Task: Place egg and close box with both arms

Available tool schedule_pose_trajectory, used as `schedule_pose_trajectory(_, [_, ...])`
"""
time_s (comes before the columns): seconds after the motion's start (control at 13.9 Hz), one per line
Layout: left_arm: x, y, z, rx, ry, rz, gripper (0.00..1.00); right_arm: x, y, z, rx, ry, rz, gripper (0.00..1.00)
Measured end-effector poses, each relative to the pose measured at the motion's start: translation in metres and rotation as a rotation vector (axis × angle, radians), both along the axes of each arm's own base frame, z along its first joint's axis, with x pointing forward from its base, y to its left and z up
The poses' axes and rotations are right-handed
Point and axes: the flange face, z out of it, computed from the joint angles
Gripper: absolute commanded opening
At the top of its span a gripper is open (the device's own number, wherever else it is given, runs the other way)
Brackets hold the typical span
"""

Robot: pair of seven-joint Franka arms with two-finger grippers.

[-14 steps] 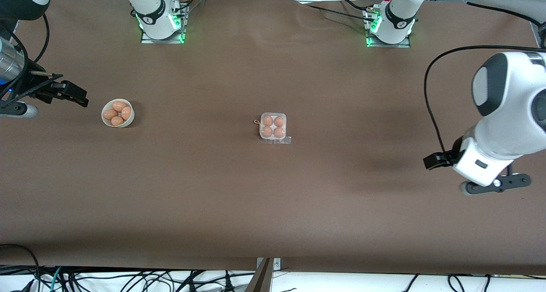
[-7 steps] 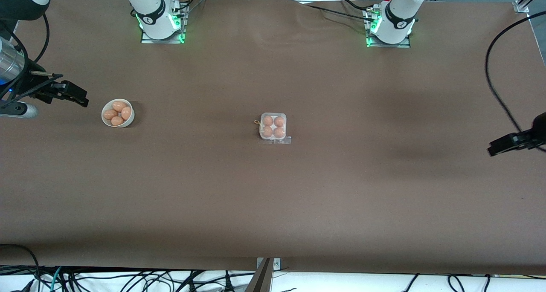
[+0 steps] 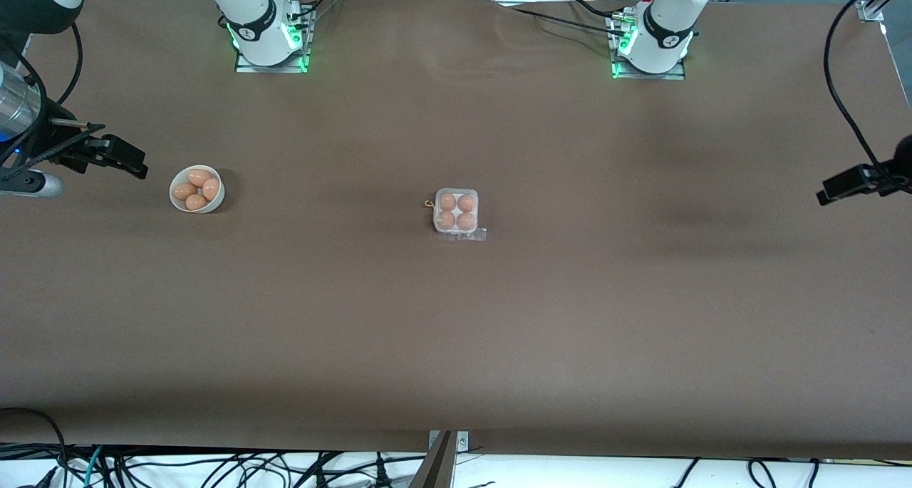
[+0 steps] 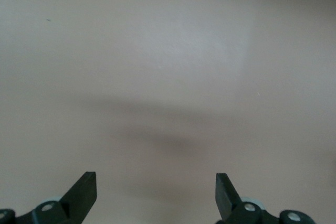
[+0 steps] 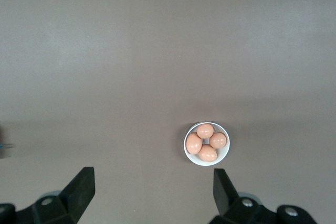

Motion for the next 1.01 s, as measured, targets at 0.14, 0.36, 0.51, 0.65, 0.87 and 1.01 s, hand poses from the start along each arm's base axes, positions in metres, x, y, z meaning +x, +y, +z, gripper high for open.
schedule_pose_trajectory(0.14, [-0.018, -0.027, 0.006, -0.004, 0.000, -0.044, 1.00, 0.000, 0.000, 0.000, 0.000, 0.000, 0.000, 1.00])
schedule_pose_trajectory(0.36, [-0.038, -0.037, 0.019, 0.000, -0.014, -0.059, 1.00, 0.000, 0.000, 0.000, 0.000, 0.000, 0.000, 1.00])
schedule_pose_trajectory(0.51, [-0.042, -0.033, 0.020, 0.001, -0.015, -0.053, 1.00, 0.000, 0.000, 0.000, 0.000, 0.000, 0.000, 1.00])
schedule_pose_trajectory(0.65, [-0.043, -0.022, 0.016, 0.039, -0.006, -0.049, 1.00, 0.000, 0.000, 0.000, 0.000, 0.000, 0.000, 1.00])
schedule_pose_trajectory(0.87, [-0.044, -0.014, 0.014, 0.080, 0.003, -0.078, 1.00, 0.000, 0.000, 0.000, 0.000, 0.000, 0.000, 1.00])
schedule_pose_trajectory(1.01, [-0.044, -0.014, 0.010, 0.079, 0.012, -0.079, 1.00, 0.000, 0.000, 0.000, 0.000, 0.000, 0.000, 1.00])
